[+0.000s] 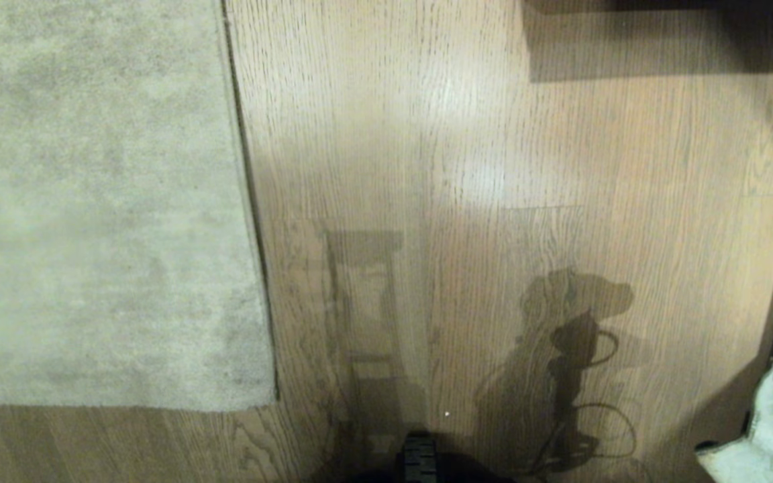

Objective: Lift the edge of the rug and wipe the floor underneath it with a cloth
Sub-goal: Lift up the carpet

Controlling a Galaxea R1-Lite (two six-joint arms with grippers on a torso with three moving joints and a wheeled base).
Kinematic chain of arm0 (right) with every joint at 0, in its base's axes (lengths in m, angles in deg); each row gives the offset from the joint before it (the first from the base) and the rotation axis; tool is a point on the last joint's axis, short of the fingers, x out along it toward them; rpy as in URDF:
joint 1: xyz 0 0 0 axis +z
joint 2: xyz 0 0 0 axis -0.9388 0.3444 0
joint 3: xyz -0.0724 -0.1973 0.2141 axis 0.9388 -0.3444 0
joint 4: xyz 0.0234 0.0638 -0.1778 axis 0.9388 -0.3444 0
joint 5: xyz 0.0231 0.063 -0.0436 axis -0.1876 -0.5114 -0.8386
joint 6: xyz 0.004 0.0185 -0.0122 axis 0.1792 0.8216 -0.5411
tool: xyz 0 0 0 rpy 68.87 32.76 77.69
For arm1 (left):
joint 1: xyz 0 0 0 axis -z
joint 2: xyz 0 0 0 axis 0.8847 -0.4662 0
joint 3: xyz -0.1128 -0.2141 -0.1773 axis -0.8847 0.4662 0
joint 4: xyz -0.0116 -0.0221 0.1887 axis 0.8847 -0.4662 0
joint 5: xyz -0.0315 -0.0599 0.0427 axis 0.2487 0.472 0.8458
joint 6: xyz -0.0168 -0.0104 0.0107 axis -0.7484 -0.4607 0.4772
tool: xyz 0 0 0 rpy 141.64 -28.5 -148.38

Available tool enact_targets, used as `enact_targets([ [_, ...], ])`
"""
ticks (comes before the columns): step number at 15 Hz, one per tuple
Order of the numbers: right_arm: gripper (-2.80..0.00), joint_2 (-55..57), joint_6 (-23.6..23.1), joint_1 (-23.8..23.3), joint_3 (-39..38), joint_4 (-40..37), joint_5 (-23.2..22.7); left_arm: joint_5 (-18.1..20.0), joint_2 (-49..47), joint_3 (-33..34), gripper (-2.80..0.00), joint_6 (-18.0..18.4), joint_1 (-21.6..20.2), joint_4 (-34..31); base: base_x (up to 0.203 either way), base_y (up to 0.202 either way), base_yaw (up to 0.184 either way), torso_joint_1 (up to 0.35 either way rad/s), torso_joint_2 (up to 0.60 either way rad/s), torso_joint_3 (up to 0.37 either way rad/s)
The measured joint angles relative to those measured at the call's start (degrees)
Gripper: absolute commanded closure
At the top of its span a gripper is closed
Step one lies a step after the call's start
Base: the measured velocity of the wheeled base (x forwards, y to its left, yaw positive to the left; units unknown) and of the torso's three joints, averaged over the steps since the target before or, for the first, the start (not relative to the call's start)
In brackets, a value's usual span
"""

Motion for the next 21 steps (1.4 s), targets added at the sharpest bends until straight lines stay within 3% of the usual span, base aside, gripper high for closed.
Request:
enact_targets([
  [17, 0.0, 0.02, -0.01, 0.0, 0.0, 0.0, -0.02, 0.02, -0.74, -0.88, 0.0, 0.07, 0.0, -2.28, 0.0, 0.0, 0.0, 0.0, 0.0, 0.0],
  [21, 0.0, 0.02, -0.01, 0.0, 0.0, 0.02, 0.01, 0.5, -1.84, -5.94, 0.0, -0.04, 0.0, -4.73, 0.0, 0.0, 0.0, 0.0, 0.0, 0.0],
])
